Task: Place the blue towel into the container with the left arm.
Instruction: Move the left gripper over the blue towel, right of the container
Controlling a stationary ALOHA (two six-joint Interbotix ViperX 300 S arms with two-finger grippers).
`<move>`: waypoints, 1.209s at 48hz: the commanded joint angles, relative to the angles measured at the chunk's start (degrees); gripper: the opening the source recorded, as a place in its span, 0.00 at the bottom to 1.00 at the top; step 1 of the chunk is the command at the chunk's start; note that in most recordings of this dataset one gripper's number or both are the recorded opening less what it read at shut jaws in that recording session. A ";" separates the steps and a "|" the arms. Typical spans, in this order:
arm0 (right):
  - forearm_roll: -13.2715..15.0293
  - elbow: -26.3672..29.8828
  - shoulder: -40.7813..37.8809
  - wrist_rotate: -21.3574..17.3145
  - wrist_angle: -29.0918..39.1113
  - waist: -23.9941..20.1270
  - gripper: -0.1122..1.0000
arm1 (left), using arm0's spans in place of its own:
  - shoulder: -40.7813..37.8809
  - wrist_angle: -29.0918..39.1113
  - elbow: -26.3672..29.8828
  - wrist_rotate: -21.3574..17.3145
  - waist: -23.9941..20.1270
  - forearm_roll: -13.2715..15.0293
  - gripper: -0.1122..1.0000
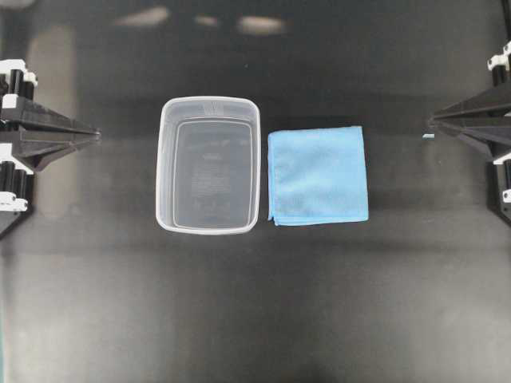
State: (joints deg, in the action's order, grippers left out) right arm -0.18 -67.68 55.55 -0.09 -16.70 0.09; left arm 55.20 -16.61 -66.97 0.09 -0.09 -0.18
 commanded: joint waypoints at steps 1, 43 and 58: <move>-0.26 1.14 -0.35 -0.44 -0.35 -0.18 0.11 | -2.11 3.43 4.39 1.14 -0.44 -2.29 0.15; -0.79 0.18 6.94 -5.89 14.59 2.46 0.81 | -42.10 43.86 45.26 1.05 -0.97 -2.37 0.10; -0.79 0.09 10.02 -5.98 16.00 2.55 0.76 | -54.32 44.65 54.67 0.26 -2.72 -2.37 0.64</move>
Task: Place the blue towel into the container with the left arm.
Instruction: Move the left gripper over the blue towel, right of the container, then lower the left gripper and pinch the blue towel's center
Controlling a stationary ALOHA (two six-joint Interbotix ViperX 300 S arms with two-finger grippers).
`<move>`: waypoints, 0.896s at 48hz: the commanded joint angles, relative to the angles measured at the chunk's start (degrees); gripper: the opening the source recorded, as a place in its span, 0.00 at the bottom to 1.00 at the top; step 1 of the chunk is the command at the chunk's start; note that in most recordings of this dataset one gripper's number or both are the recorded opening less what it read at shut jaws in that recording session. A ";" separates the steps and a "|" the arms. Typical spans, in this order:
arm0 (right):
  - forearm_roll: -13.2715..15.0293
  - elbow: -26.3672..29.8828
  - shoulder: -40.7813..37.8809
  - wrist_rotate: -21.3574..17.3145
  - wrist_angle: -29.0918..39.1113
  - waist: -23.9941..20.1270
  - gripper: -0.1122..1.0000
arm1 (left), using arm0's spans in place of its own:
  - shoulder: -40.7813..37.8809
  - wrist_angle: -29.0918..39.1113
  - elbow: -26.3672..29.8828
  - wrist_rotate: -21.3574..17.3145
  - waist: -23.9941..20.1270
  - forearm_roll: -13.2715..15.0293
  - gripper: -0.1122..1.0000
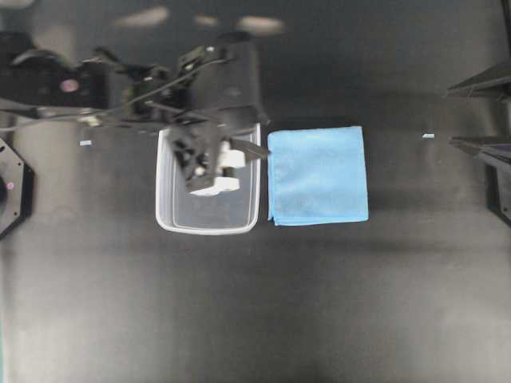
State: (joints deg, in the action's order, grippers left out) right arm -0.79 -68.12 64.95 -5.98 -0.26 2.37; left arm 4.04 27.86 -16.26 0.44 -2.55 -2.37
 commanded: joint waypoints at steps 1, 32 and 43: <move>-0.18 0.62 0.79 -0.09 -0.44 0.26 0.75 | -4.22 0.44 4.66 -0.09 -0.26 -0.18 0.70; -0.18 1.58 3.96 -0.53 -1.32 1.23 0.75 | -34.54 5.45 22.59 -1.67 0.35 -0.18 0.90; -0.18 1.85 4.39 -0.53 -1.41 1.32 0.75 | -37.44 5.62 23.03 -1.76 0.44 -0.18 0.90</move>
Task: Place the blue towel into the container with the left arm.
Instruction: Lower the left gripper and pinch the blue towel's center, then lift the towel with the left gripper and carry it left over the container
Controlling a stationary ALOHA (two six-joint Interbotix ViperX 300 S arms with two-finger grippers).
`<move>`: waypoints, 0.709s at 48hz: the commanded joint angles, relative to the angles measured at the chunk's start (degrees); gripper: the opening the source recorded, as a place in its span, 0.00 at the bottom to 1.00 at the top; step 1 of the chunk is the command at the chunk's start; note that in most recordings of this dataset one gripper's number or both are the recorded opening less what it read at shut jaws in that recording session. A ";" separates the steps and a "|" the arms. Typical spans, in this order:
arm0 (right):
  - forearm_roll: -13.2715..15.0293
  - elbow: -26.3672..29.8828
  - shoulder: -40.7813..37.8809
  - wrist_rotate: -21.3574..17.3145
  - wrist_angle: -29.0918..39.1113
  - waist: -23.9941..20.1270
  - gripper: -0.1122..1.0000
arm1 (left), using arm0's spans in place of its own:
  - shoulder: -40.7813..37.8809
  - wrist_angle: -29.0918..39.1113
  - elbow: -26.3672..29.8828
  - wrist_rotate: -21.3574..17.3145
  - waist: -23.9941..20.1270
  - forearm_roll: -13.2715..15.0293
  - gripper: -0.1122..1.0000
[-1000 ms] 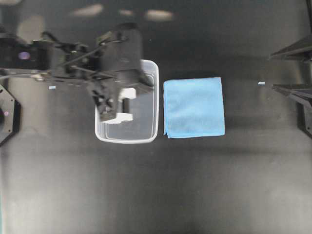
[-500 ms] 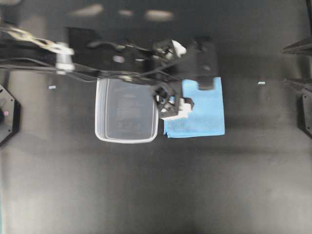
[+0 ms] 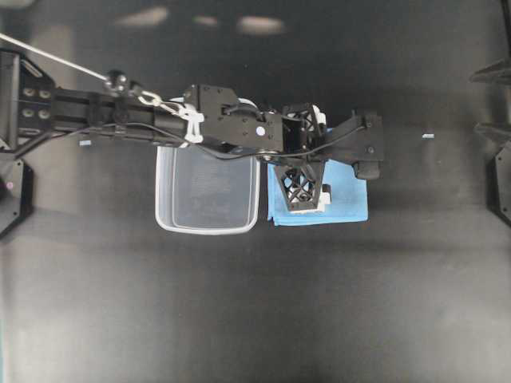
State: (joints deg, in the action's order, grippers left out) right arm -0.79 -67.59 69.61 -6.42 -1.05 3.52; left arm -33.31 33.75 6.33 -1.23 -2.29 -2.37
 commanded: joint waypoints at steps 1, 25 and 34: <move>-0.26 1.32 -0.26 -0.09 -0.62 0.09 0.75 | -0.18 -0.26 0.44 -0.09 0.18 -0.18 0.90; -0.18 1.58 0.53 0.35 0.00 0.18 0.75 | 2.81 1.93 1.85 -0.18 1.67 -0.18 0.15; -0.18 1.85 1.41 0.26 0.00 0.53 0.75 | 10.63 9.76 5.63 -0.09 2.11 -0.18 0.15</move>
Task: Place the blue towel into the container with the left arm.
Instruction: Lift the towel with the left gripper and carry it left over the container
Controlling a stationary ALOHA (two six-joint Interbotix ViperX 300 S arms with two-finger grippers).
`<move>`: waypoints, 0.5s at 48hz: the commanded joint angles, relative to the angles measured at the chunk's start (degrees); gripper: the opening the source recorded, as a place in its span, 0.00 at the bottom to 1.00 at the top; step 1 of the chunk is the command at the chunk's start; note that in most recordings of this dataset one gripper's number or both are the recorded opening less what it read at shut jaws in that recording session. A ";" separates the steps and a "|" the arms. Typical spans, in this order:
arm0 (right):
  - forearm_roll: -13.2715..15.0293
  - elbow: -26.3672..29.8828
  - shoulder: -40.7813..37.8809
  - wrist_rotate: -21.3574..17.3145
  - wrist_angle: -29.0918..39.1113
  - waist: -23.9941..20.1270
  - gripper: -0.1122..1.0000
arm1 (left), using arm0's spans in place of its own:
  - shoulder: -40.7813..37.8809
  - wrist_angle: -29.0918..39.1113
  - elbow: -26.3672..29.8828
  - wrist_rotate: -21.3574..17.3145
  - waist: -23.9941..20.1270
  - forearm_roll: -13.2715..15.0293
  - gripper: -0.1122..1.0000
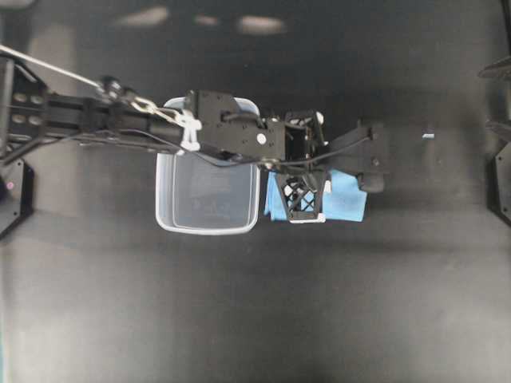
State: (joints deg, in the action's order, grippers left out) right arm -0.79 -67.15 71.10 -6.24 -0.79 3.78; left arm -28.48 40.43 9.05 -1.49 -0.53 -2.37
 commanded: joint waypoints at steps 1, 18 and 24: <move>-0.18 1.41 0.00 0.09 -0.26 0.35 0.75 | 6.77 4.13 3.25 0.18 0.44 -0.09 0.15; -0.18 1.49 0.18 0.09 -0.26 0.62 0.75 | 25.75 18.81 -1.76 0.44 0.44 -0.18 0.15; -0.18 1.41 0.18 0.09 -0.53 0.62 0.75 | 31.03 18.54 -8.09 0.53 0.09 -0.18 0.15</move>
State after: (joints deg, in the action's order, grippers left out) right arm -0.79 -66.88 71.72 -6.15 -0.79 4.31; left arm -2.46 59.24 4.22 -1.14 -0.26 -2.37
